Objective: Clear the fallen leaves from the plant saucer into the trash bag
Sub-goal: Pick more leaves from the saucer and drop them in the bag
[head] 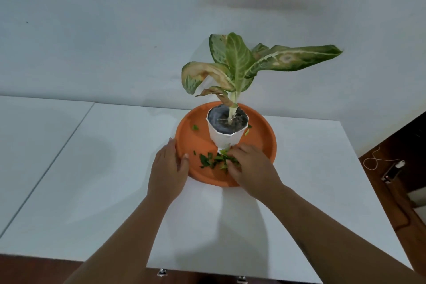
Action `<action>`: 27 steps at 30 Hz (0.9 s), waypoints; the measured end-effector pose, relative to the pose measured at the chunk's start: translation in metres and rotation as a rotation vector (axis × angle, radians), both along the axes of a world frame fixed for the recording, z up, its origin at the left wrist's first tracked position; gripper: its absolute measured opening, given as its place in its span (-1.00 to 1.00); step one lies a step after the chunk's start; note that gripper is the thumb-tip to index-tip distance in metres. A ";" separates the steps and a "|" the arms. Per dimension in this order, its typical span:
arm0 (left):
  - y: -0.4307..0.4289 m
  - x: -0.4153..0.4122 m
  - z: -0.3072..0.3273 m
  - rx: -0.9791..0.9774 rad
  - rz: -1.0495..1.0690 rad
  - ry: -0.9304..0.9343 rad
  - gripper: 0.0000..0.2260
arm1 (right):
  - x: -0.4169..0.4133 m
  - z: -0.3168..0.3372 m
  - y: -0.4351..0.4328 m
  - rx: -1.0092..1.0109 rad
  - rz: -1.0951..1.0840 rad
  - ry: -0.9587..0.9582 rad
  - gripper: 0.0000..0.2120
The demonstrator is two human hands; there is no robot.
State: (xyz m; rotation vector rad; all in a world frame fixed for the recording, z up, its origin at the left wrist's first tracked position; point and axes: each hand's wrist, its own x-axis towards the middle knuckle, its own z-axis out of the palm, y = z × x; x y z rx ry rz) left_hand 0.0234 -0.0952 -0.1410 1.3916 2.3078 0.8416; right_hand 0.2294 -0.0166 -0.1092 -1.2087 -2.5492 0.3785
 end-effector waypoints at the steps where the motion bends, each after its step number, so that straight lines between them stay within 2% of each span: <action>1: 0.000 -0.001 -0.003 0.010 0.002 -0.004 -0.44 | -0.007 0.002 -0.001 -0.011 0.049 -0.006 -0.69; 7: -0.001 0.006 0.001 0.006 0.018 0.053 -0.49 | -0.040 0.003 -0.001 -0.113 0.223 -0.116 -0.53; 11: 0.002 0.003 -0.004 -0.014 0.025 0.078 -0.39 | -0.045 -0.003 0.001 -0.172 0.254 -0.195 -0.46; 20: 0.015 -0.011 -0.004 -0.045 -0.046 0.102 -0.43 | -0.014 -0.007 -0.002 -0.195 0.271 -0.221 -0.46; 23: 0.017 -0.012 -0.007 -0.047 -0.044 0.129 -0.51 | 0.008 -0.006 0.004 -0.158 0.177 -0.074 -0.61; 25: 0.017 -0.012 -0.009 -0.047 -0.039 0.136 -0.49 | 0.020 -0.008 0.015 -0.079 0.038 0.042 -0.77; 27: 0.017 -0.013 -0.010 -0.040 -0.031 0.131 -0.46 | 0.027 -0.011 0.030 -0.035 -0.077 0.080 -0.83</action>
